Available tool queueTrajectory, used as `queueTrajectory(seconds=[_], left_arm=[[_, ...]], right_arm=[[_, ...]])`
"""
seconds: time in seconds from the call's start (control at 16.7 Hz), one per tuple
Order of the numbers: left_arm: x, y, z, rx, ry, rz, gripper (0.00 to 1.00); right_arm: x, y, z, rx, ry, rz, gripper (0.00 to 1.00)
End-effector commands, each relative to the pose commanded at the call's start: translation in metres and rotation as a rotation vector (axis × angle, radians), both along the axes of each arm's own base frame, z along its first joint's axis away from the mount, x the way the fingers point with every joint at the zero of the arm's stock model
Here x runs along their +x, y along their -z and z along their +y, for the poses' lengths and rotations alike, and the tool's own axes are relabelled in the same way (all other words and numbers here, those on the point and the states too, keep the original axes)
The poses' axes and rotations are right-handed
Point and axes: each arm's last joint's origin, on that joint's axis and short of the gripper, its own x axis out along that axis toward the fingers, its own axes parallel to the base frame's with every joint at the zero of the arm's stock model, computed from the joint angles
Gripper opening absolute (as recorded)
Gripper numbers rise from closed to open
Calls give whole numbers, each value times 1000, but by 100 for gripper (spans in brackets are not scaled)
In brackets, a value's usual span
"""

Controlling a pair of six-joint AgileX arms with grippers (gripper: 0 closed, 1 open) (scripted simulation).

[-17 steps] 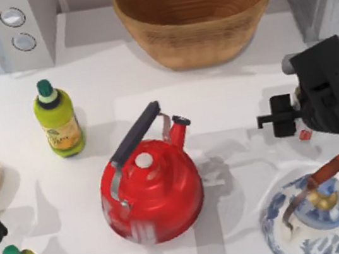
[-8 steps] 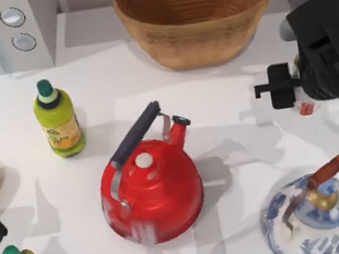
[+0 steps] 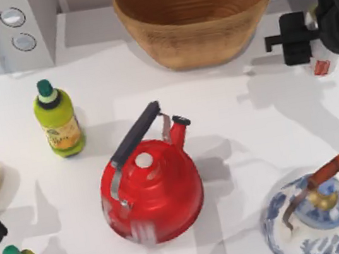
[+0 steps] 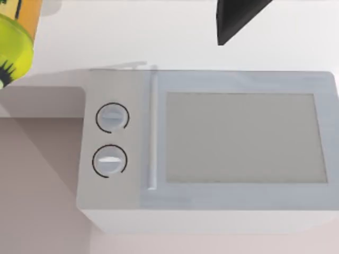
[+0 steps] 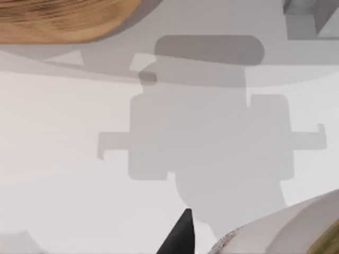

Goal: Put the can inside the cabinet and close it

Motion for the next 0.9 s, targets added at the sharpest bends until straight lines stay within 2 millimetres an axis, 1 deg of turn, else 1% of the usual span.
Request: queueTrajectory(seconds=[0.3, 0.48, 0.66, 0.78, 0.9], left_arm=[[0, 0, 0, 0, 0, 0, 100], [0, 0, 0, 0, 0, 0, 100], [0, 0, 0, 0, 0, 0, 100], [0, 0, 0, 0, 0, 0, 100], [0, 0, 0, 0, 0, 0, 100]], right_arm=[[-1, 3, -1, -3, 1, 4, 0], [-14, 6, -18, -13, 13, -4, 0], [-41, 6, -46, -10, 32, -58, 0], [-67, 4, -65, 5, 41, -136, 0], [-99, 5, -84, 24, 46, -245, 0]])
